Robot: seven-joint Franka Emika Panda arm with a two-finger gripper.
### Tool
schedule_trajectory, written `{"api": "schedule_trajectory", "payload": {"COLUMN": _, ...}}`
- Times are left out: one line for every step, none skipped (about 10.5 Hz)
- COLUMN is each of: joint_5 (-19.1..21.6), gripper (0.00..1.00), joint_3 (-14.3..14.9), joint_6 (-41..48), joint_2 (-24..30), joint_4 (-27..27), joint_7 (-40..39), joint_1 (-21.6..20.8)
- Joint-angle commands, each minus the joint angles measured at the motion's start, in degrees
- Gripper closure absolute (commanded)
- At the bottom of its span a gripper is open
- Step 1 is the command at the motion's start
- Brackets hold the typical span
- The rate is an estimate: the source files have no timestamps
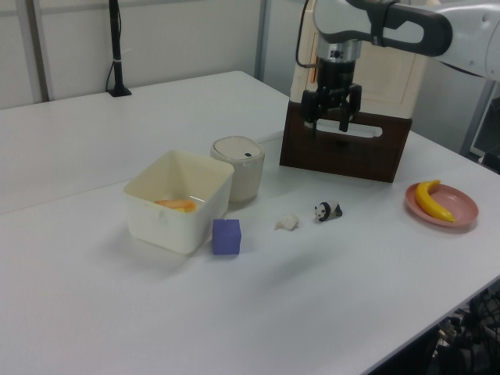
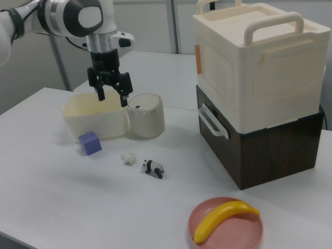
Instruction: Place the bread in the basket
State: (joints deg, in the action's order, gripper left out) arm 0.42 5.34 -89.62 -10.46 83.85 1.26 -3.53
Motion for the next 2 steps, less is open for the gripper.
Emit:
{"api": "schedule_trajectory", "payload": {"joint_5": 0.0, "gripper": 0.0, "joint_3": 0.1, "joint_6": -2.1, "joint_2": 1.8, "joint_4": 1.9, "joint_7": 4.2, "joint_1": 0.2}}
{"api": "schedule_trajectory", "payload": {"joint_5": 0.1, "gripper": 0.0, "joint_3": 0.0, "joint_6": -2.1, "joint_2": 1.8, "joint_4": 1.9, "joint_7": 5.1, "joint_1": 0.0}}
